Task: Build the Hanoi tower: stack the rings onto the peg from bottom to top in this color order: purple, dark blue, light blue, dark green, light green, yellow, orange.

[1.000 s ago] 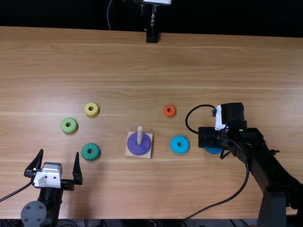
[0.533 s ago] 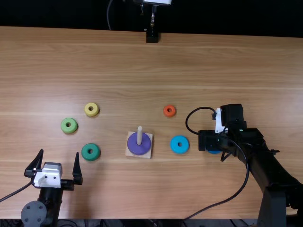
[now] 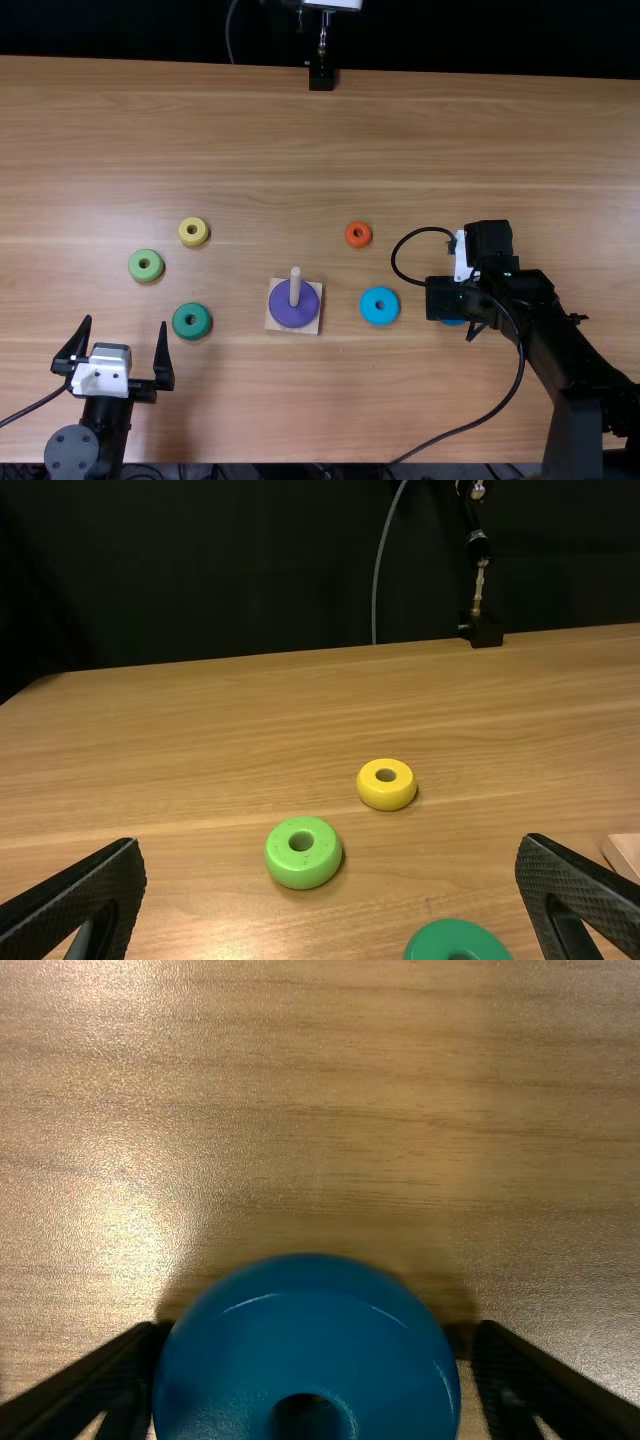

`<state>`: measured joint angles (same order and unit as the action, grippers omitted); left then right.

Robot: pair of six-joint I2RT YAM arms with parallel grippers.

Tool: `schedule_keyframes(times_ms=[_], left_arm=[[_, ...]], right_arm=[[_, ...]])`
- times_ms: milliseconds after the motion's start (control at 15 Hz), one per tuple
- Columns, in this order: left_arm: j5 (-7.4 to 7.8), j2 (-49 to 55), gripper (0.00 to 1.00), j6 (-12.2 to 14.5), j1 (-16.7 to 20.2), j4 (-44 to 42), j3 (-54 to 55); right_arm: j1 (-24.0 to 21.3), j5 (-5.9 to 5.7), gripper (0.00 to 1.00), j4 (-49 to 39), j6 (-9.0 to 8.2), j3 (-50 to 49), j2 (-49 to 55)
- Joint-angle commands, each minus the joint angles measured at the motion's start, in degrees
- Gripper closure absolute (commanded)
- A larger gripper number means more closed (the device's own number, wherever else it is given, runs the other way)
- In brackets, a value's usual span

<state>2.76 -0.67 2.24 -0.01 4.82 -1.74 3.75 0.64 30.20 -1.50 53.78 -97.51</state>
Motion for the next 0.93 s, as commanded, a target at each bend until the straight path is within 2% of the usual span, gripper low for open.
schedule_keyframes(times_ms=[0, 67, 267, 333, 600, 733, 867], left_arm=[[-0.34, 0.7, 0.0, 0.0, -0.4, 0.1, 1.7], [-0.34, 0.7, 0.0, 0.0, -0.4, 0.1, 1.7], [-0.34, 0.7, 0.0, 0.0, -0.4, 0.1, 1.7], [-0.34, 0.7, 0.0, 0.0, -0.4, 0.1, 1.7], [-0.34, 0.7, 0.0, 0.0, -0.4, 0.1, 1.7], [-0.34, 0.7, 0.0, 0.0, -0.4, 0.1, 1.7], [-0.34, 0.7, 0.0, 0.0, -0.4, 0.1, 1.7]], right_arm=[[0.0, 0.73, 0.92, 0.2, -0.08, 0.4, -1.5], [-0.1, 0.73, 1.0, 0.2, -0.08, 0.4, -1.5], [-0.1, 0.83, 1.0, 0.5, -0.61, 1.3, -1.5], [0.0, 0.73, 1.0, 1.8, -0.3, 1.5, -1.5], [0.5, 0.83, 1.0, 19.9, -0.4, 12.4, -1.1], [0.8, 0.94, 1.0, 25.2, -0.51, 18.5, -1.0], [3.4, 1.04, 1.0, 28.5, -0.4, 23.7, -0.9]])
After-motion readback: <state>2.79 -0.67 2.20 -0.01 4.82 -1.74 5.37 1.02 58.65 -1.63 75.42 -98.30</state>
